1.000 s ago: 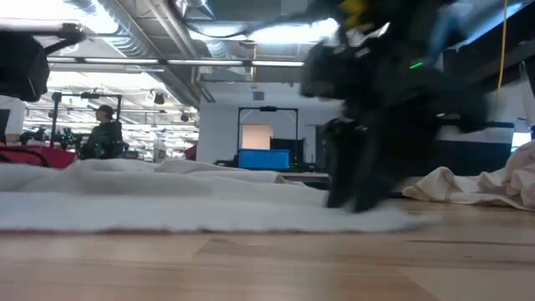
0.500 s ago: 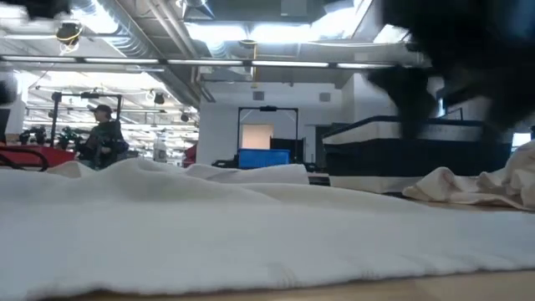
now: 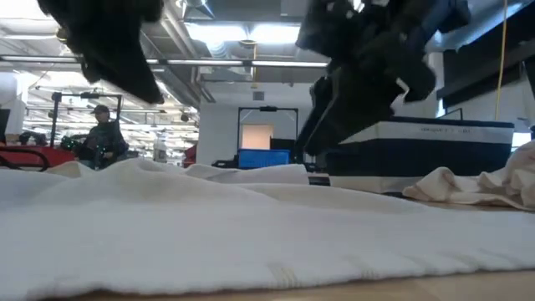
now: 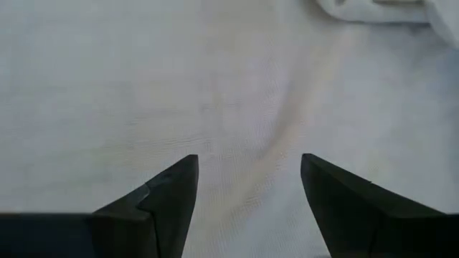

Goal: Fold towel
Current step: Fold the white patterned towel

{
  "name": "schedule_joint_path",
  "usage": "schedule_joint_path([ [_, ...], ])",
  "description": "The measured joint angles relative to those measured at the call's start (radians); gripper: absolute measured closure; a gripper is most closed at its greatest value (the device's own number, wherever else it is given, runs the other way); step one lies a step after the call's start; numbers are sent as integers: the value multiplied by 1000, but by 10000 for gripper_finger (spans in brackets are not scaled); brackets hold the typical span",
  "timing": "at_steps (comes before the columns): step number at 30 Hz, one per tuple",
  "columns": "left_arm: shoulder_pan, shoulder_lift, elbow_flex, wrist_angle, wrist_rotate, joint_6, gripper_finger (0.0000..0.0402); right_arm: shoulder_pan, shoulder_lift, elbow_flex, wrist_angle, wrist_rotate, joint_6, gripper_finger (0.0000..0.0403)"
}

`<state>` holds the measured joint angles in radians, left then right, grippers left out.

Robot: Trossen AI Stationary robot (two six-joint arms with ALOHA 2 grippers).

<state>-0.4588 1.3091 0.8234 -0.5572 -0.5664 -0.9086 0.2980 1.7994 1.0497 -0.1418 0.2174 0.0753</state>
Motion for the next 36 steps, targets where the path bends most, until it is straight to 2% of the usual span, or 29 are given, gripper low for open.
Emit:
schedule_joint_path([
  [4, 95, 26, -1, -79, 97, -41, 240, -12, 54, -23, 28, 52, 50, 155],
  [8, 143, 73, -23, -68, 157, -27, 211, -12, 98, -36, 109, 78, 96, 155],
  [12, 154, 111, -25, -40, 167, -18, 204, -11, 130, -60, 176, 80, 114, 155],
  [21, 155, 201, -32, -32, 163, -34, 204, -11, 133, -82, 217, 86, 140, 155],
  [26, 173, 211, -32, -59, 145, -77, 204, -10, 133, -82, 219, 79, 162, 155],
  [31, 183, 206, -32, -155, 118, -131, 239, -10, 134, -83, 223, 69, 164, 155],
  [36, 194, 193, -25, -201, 113, -108, 324, -10, 134, -83, 226, 64, 164, 155],
])
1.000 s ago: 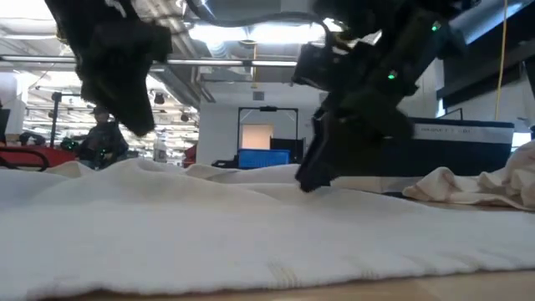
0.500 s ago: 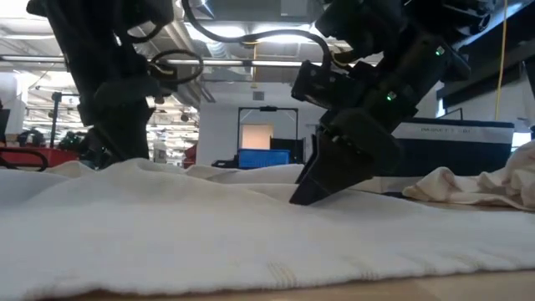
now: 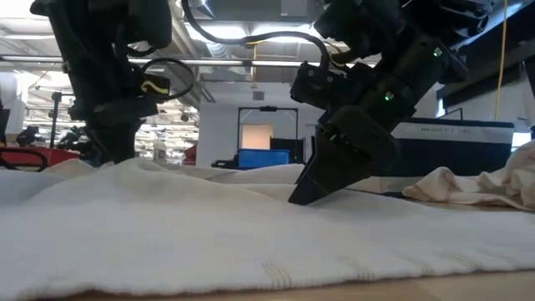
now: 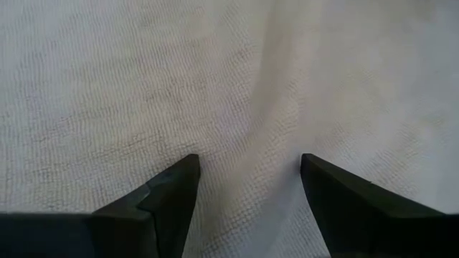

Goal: Fold towel
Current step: Fold the white patterned towel

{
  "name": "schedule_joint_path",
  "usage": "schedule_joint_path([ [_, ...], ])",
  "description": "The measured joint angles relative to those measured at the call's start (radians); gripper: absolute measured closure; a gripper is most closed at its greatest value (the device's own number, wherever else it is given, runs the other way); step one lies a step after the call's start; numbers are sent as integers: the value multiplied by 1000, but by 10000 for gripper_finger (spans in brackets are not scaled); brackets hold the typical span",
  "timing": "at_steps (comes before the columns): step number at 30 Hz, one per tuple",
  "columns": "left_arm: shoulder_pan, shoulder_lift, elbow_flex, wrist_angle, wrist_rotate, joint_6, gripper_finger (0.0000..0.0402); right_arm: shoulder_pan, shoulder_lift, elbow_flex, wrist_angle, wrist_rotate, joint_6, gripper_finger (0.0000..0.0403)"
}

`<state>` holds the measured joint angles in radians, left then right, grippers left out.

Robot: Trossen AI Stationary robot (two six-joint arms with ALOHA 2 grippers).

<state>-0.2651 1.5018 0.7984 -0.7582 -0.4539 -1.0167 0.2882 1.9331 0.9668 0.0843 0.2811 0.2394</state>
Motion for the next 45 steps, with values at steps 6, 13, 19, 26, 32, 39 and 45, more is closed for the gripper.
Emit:
schedule_joint_path([
  [6, 32, -56, 87, -197, -195, 54, 390, 0, 2, -1, 25, -15, -1, 155],
  [13, 177, -127, 138, -395, -551, 82, 397, 0, 2, -1, 31, -25, -1, 155],
  [19, 384, -131, 138, -409, -669, 226, 389, 0, 2, -1, 35, -33, -1, 155],
  [26, 618, -131, 138, -334, -767, 364, 397, 0, 2, -1, 39, -47, 0, 155],
  [32, 764, -131, 138, -58, -773, 669, 389, 0, 2, -1, 40, -47, 0, 155],
  [39, 887, -131, 138, 114, -514, 896, 337, 0, 2, -1, 40, -53, 0, 155],
  [45, 959, -131, 138, -21, -380, 878, 256, 0, 2, -1, 38, -57, 0, 155],
])
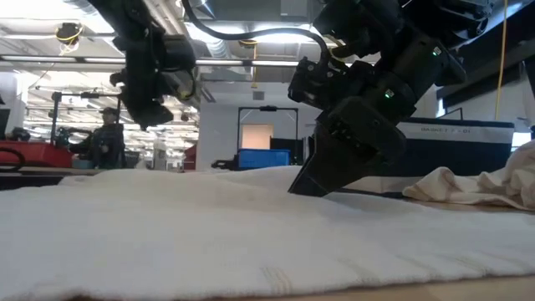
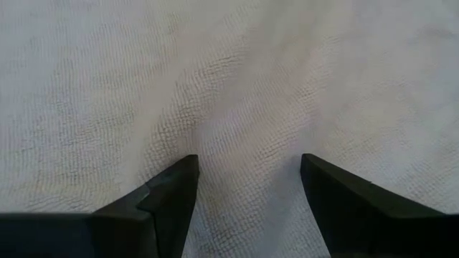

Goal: Fold towel
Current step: Fold the white patterned towel

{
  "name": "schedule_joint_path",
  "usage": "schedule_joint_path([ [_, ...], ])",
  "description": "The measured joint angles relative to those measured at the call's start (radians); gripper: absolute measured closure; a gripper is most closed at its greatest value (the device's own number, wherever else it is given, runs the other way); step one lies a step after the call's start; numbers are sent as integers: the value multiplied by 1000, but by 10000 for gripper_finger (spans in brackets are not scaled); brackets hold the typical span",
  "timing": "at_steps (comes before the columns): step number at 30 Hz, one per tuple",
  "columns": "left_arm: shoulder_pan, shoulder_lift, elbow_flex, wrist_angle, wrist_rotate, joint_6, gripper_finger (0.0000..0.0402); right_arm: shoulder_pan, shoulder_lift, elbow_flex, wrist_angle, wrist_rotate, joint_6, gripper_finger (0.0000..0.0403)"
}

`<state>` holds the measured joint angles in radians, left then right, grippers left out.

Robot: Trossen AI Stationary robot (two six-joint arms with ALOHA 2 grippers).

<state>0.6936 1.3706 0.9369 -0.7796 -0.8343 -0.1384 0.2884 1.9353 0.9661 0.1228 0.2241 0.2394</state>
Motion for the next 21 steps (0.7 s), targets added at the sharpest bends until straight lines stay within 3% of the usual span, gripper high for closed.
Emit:
schedule_joint_path([
  [5, -71, -56, 1, -44, 290, -54, 229, 0, -14, 1, -34, 0, 0, 155],
  [11, -356, -165, 2, -46, 567, -176, 237, 0, -108, 1, -163, -6, -9, 155],
  [16, -660, -177, -32, -42, 624, -383, 247, 0, -161, 2, -302, -8, -60, 155],
  [21, -925, -135, -147, 34, 637, -695, 249, 0, -152, 2, -365, -31, -102, 155],
])
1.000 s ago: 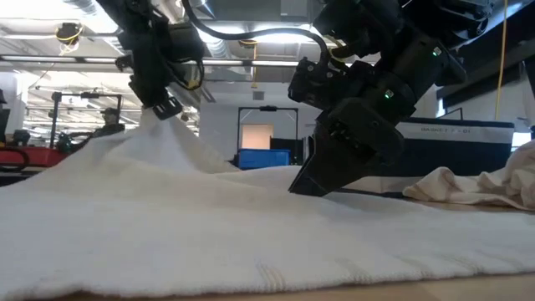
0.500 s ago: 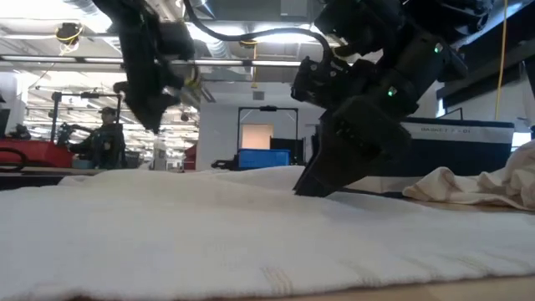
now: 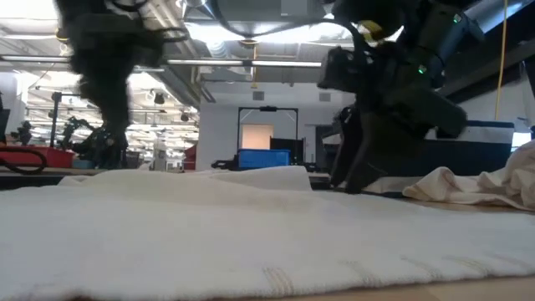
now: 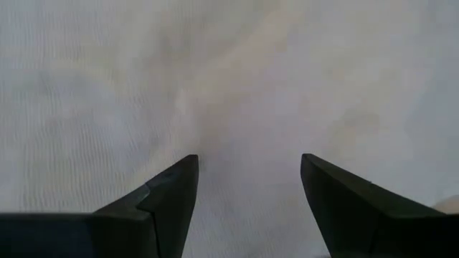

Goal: Fold towel
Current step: Fold the white patterned towel

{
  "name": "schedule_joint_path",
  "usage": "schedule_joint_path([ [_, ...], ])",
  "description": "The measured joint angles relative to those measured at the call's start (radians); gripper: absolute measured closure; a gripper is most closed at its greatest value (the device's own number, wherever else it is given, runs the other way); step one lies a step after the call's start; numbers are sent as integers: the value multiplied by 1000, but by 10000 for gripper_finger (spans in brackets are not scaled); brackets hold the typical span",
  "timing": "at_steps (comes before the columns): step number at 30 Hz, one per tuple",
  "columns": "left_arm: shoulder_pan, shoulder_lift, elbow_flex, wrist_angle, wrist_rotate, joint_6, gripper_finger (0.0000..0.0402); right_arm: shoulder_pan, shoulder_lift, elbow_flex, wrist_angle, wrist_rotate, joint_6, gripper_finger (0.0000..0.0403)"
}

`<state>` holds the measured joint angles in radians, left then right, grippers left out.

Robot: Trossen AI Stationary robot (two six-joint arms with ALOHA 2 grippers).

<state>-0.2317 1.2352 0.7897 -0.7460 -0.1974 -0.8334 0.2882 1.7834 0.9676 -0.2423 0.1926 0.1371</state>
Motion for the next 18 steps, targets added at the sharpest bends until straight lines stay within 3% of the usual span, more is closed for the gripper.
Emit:
schedule_joint_path([
  [7, -240, 93, -126, 196, 43, -305, 249, 0, 3, 0, -66, -35, 5, 155],
  [11, -321, 158, -161, 216, 77, -438, 249, 7, 25, 3, -82, -121, 87, 155],
  [18, -407, 213, -160, 294, 83, -538, 249, 128, 28, 5, -134, -114, 268, 155],
])
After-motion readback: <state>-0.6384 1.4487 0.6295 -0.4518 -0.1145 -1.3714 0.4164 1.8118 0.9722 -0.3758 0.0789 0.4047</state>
